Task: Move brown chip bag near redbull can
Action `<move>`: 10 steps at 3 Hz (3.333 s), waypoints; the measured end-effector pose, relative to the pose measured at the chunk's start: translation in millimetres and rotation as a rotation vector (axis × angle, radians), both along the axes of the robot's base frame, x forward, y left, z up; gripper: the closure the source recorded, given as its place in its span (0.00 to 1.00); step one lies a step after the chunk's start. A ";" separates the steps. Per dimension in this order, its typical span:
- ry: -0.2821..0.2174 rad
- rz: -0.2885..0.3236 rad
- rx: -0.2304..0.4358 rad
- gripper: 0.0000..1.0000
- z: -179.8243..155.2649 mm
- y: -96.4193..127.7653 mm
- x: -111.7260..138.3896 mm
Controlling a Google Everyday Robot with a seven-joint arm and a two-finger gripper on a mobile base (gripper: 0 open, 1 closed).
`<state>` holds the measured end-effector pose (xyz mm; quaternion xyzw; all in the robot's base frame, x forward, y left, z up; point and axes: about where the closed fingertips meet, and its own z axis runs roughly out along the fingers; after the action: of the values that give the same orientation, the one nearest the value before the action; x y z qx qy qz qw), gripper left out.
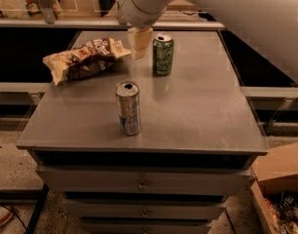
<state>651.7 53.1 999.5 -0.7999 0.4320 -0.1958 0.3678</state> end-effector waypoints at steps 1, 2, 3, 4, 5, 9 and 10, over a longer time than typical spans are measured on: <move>-0.017 -0.013 -0.007 0.00 -21.1 17.9 23.4; -0.021 -0.026 -0.018 0.00 -38.6 31.3 42.8; -0.004 -0.039 -0.016 0.00 -61.7 36.2 56.5; 0.011 -0.051 -0.010 0.00 -81.8 37.8 67.4; 0.022 -0.065 -0.001 0.00 -95.7 37.6 78.7; 0.045 -0.083 0.060 0.40 -125.8 36.5 102.3; 0.060 -0.082 0.087 0.64 -124.4 32.7 100.7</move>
Offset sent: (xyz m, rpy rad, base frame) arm 0.0676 0.0463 -0.0601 -0.0315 -0.0240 -0.0437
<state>752.4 85.9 875.1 -0.7703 0.4834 -0.1677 0.3806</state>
